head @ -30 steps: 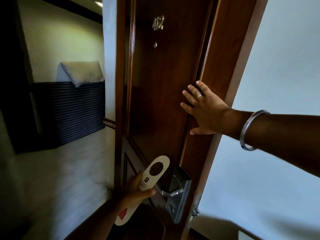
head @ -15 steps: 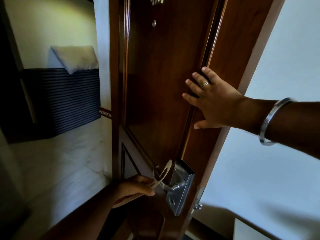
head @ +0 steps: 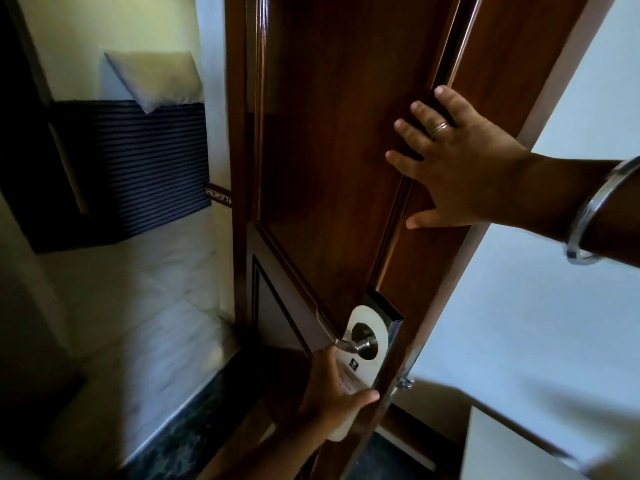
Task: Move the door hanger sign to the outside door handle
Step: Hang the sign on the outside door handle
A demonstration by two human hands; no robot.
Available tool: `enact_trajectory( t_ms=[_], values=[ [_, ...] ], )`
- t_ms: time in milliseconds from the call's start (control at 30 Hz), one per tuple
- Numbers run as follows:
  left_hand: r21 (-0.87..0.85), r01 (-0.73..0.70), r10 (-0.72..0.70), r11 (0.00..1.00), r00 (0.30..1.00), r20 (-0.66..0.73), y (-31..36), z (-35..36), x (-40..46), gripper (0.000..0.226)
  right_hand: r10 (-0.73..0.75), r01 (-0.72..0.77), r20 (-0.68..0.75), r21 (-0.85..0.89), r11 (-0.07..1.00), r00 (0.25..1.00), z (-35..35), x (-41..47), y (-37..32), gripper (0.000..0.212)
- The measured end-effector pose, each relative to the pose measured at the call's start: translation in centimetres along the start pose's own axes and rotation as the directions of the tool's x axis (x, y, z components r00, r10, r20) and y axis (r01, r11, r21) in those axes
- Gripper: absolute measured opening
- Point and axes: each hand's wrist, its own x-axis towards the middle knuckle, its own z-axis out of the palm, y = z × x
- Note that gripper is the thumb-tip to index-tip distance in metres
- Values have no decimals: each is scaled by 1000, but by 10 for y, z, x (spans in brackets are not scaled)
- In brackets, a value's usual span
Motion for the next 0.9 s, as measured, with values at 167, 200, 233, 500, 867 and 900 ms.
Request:
enact_trajectory(
  t_ms=[167,200,233,500,867,900],
  values=[
    [-24,9,-11,1000,998,-68,-11,22,3,95,0,0,-5,-4,1000,1000,2,0,-1,107],
    [-12,22,-23,1000,997,-77,-15,23,3,101,-2,2,-9,-7,1000,1000,2,0,-1,107],
    [-1,33,-33,999,996,-89,-19,23,3,106,-6,6,-12,-15,1000,1000,3,0,-2,107],
    [30,41,-38,999,994,-100,-24,38,6,111,-15,15,-27,-28,1000,1000,7,1,-2,108],
    [372,93,-73,924,995,-67,-45,-26,5,130,-4,5,-22,20,1000,1000,4,-3,-2,106],
    [430,4,38,903,995,-88,-37,-41,13,123,2,-1,-15,25,1000,1000,4,-3,-3,106]
  ],
)
